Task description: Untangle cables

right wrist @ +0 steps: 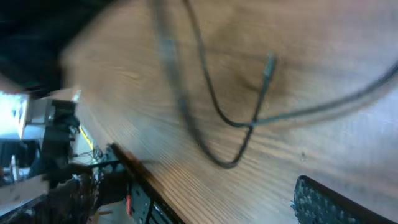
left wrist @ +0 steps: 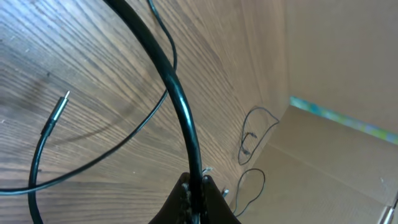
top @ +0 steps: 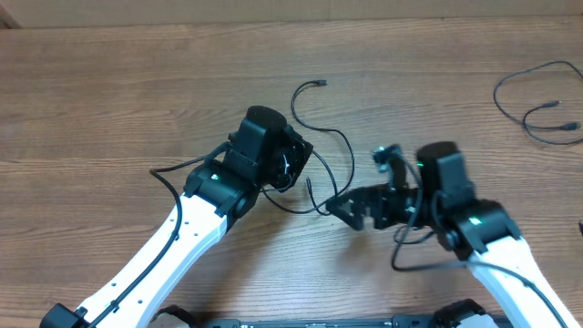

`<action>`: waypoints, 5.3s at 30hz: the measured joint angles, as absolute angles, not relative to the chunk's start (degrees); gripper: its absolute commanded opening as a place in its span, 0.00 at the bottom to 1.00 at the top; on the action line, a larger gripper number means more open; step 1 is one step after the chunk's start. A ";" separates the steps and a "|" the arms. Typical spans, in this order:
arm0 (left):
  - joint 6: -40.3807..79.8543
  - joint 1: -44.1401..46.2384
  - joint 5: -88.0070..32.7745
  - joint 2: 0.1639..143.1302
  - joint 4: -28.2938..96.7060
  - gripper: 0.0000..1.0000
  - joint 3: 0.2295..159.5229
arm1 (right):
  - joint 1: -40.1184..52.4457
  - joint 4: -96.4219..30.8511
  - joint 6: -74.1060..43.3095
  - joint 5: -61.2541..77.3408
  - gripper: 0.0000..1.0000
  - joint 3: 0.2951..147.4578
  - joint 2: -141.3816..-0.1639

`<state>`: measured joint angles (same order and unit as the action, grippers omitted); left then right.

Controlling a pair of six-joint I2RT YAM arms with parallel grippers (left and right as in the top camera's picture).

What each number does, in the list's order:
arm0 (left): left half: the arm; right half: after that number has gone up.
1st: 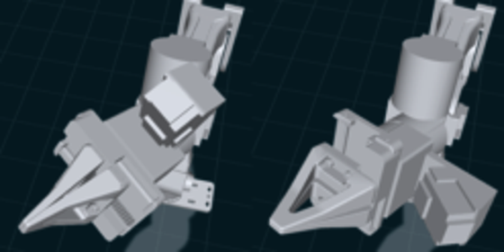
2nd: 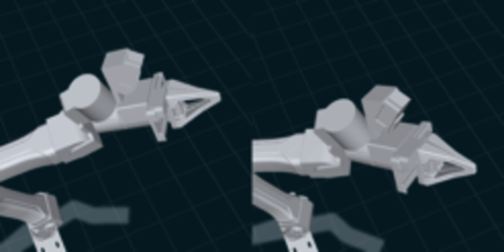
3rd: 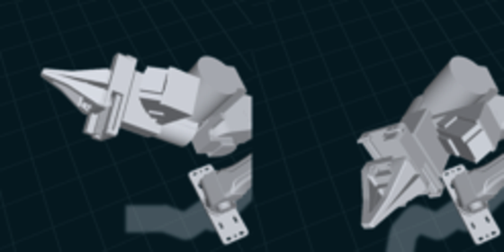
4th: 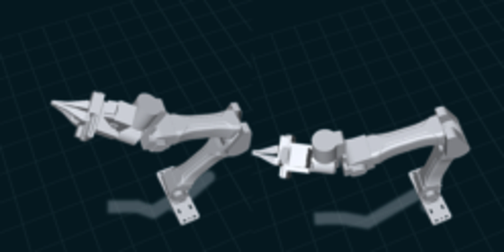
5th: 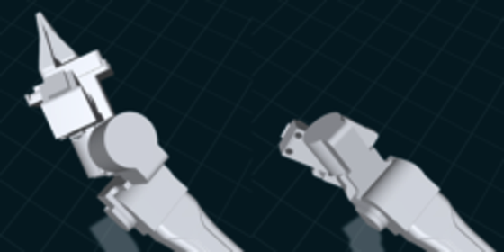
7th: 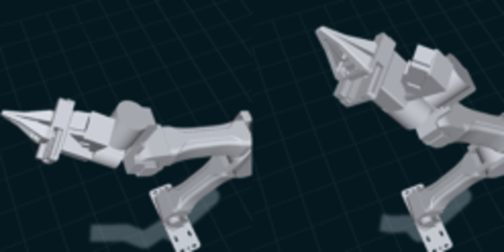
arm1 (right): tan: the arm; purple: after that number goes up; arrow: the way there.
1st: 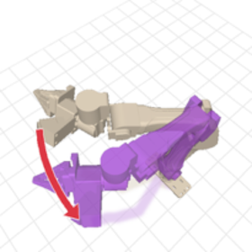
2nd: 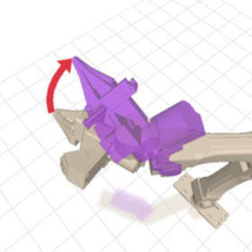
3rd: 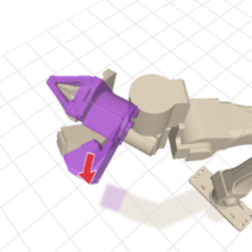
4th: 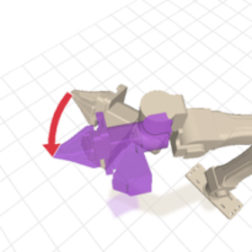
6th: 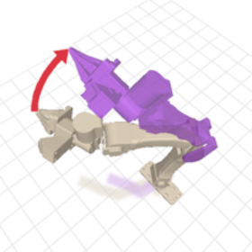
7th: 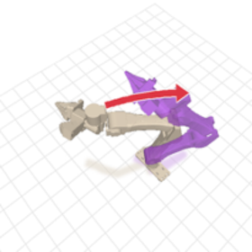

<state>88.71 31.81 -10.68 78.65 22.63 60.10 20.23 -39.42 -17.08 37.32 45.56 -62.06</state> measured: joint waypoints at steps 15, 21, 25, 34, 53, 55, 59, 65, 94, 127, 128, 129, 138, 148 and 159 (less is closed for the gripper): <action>89.69 31.81 -10.48 78.65 26.41 0.04 60.10 | 26.02 -34.24 -61.82 19.92 1.00 45.52 -82.85; 89.93 31.75 -10.48 78.65 26.44 0.04 60.10 | 26.02 -31.29 -73.71 19.27 1.00 45.52 -86.94; 89.95 31.75 -10.48 78.65 26.87 0.04 60.10 | 26.02 -24.75 -76.53 18.46 1.00 45.41 -88.88; 90.30 31.77 -8.67 78.65 31.86 0.68 60.10 | 26.02 -18.44 -68.53 16.01 1.00 45.34 -89.54; 79.42 31.77 7.35 82.70 33.47 0.99 60.10 | 26.57 -14.70 -52.49 14.31 1.00 45.34 -89.54; 77.78 31.77 7.60 82.70 33.54 0.99 60.10 | 27.75 -14.15 -49.78 11.68 0.99 45.34 -89.54; 72.31 30.79 7.79 82.70 34.35 0.99 60.12 | 30.35 -14.22 -47.77 5.52 0.99 45.34 -89.56; 67.20 23.59 7.79 82.19 41.63 0.99 60.14 | 31.20 -14.13 -47.00 -2.63 0.99 47.46 -91.37; 65.36 14.85 6.66 80.90 52.34 1.00 60.16 | 36.14 -26.57 -48.18 -5.37 0.04 70.22 -114.54; 65.36 14.85 6.63 80.88 52.31 1.00 60.16 | -13.37 -11.55 -9.30 -7.03 1.00 82.32 -119.33; 65.36 14.85 6.63 80.88 52.31 1.00 60.16 | -13.26 -12.14 -8.93 -6.76 1.00 82.32 -119.83; 65.36 14.85 6.66 80.88 52.31 1.00 60.16 | -13.10 -12.69 -8.97 -6.85 1.00 82.32 -119.85; 65.36 14.85 6.66 80.88 52.27 1.00 60.16 | -12.93 -26.30 -8.73 -6.31 1.00 88.53 -107.79; 65.36 14.85 6.63 80.88 52.31 0.99 60.16 | -12.56 -37.28 -9.45 -1.10 1.00 92.55 -77.54; 65.36 14.85 6.44 80.88 52.31 0.99 60.16 | -12.27 -61.76 -13.28 3.55 1.00 92.53 -55.66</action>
